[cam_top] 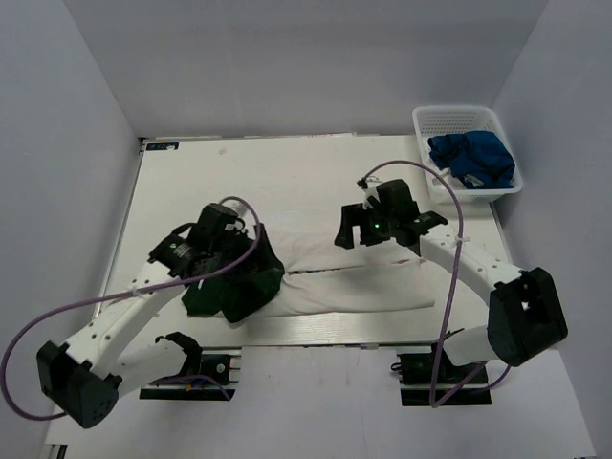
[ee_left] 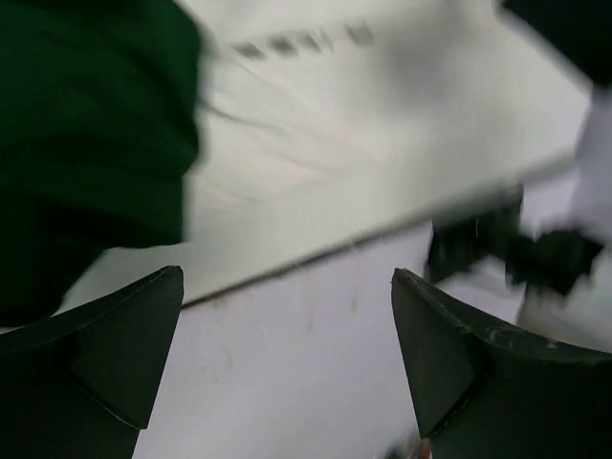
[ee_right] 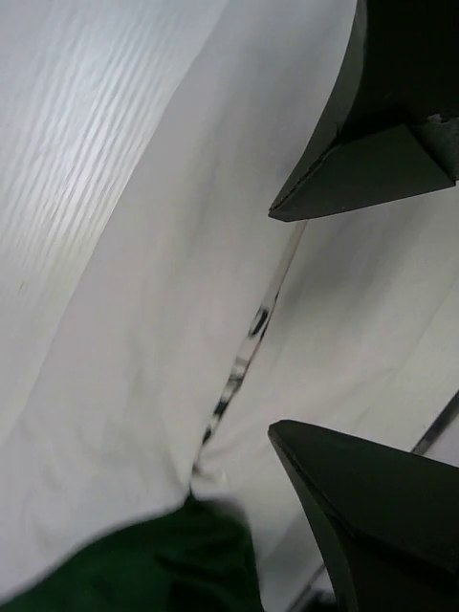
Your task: Fold and stack the t-shirts
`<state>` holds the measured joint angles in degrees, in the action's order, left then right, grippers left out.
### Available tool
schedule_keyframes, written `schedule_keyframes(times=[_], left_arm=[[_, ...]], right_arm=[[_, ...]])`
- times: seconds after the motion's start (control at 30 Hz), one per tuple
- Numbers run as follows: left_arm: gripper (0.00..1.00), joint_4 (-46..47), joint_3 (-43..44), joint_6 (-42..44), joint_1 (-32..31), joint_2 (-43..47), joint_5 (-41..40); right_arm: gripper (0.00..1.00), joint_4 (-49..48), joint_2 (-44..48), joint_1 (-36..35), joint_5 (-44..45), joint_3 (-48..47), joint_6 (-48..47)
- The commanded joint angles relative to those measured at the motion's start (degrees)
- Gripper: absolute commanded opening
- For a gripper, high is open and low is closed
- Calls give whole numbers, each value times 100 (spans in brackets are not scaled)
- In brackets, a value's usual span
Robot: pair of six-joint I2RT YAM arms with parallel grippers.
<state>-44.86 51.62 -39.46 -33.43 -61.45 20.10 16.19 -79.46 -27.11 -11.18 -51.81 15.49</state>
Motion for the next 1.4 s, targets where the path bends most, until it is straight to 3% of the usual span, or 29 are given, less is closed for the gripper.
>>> schedule_keyframes(times=[0.0,0.03,0.13,0.27,0.37,0.47,0.63,0.77,0.87,0.97,1.0,1.1,1.2,1.37], left_arm=[[99,-1821,463,-1426,109,459,-2989],[99,-2051,463,-1746,170,363,-3673],[99,-2352,385,-2345,450,152,-4231],[99,-1598,139,-2269,915,151,-4365],[99,-1035,86,-2075,1293,-270,-4312],[99,-288,-54,-1602,1698,-814,-3761],[97,108,-116,-1196,2069,-1886,-2943],[94,522,-441,-984,2192,-1888,-2643],[94,898,-678,-923,2244,-1835,-2502],[93,1076,-846,-870,2297,-1835,-2388],[93,1154,-898,-870,2297,-1905,-2388],[93,1155,-899,-818,2297,-2054,-2388],[92,1155,-899,-756,2297,-2134,-2326],[92,1208,-846,-703,2297,-2187,-2326]], right_arm=[[90,-430,-122,-495,-885,-469,-221],[90,-502,-218,-601,-1060,-583,-326],[90,-232,-911,-1225,-1114,-1224,-1010],[90,-26,-1379,-2243,-125,-1718,-1750],[90,-493,-1467,-2648,-130,-1726,-1760],[90,-695,-1677,-3044,124,-1832,-2014],[90,-959,-1914,-3581,493,-1911,-2427],[90,-1117,-2170,-3809,581,-2017,-2463],[83,-1372,-2503,-3932,748,-2131,-2331],[58,-1276,-2697,-4012,1274,-2263,-2252],[43,-1258,-2663,-4012,1354,-2194,-2226],[19,-1328,-2268,-3986,1698,-1738,-2164],[17,-1180,-1741,-3995,1724,-1001,-2277],[34,-610,-915,-3995,1445,-190,-2559]])
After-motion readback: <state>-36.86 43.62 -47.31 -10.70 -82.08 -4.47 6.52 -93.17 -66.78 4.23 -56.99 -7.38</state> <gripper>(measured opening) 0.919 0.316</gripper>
